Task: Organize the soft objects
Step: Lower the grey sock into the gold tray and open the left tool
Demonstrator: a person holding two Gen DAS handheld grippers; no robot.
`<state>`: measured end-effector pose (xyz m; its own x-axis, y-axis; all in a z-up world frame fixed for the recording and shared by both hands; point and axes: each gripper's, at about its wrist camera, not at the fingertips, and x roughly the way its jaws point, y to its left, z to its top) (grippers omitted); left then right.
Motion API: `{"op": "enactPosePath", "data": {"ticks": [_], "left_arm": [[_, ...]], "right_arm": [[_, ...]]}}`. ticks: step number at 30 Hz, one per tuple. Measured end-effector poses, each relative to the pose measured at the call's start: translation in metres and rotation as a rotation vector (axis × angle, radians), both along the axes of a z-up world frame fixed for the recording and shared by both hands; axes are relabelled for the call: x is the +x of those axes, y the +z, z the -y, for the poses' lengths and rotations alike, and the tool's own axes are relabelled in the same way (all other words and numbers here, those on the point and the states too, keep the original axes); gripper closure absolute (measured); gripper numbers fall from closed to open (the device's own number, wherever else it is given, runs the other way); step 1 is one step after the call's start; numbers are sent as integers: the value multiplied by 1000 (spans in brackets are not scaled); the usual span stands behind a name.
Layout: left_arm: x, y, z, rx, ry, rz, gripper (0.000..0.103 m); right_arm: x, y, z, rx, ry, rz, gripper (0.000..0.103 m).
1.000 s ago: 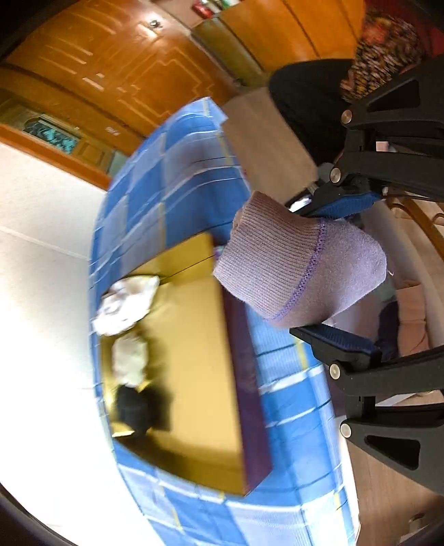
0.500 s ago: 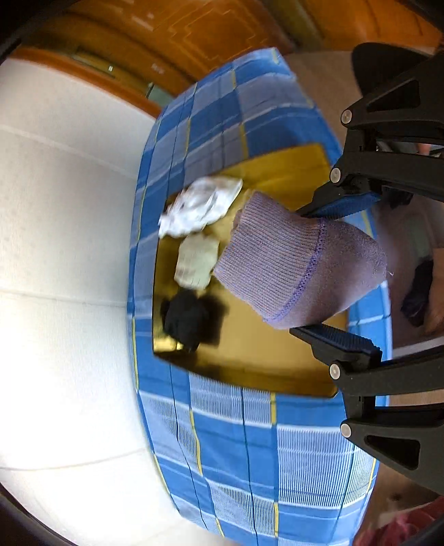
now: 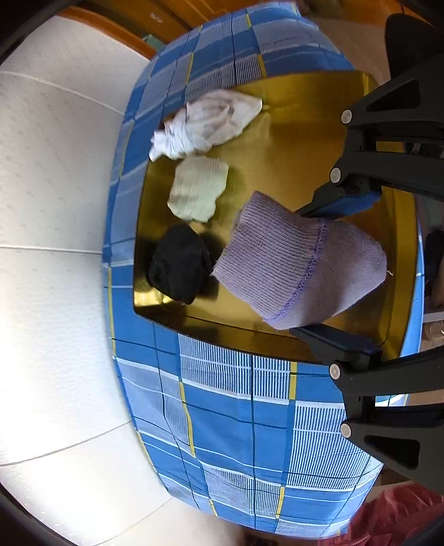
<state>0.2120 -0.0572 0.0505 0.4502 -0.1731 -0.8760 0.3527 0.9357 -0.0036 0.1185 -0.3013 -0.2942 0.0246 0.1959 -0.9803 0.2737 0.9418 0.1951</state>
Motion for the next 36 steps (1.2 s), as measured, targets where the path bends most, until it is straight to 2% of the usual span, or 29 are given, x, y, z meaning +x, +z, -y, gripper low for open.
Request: {"op": "enactPosePath", "data": {"ticks": [10,23,36], "left_arm": [[32,-28,8,84,49,-42,45],[57,-56,16,147,81,-80,45],[67,-53,20,104,112,-27,40]], "right_arm": [[-2,6,13,38,-35,11,70],[-1,19,23,71,-36,20,70],[-2,28,33,82,-47,28,70]]}}
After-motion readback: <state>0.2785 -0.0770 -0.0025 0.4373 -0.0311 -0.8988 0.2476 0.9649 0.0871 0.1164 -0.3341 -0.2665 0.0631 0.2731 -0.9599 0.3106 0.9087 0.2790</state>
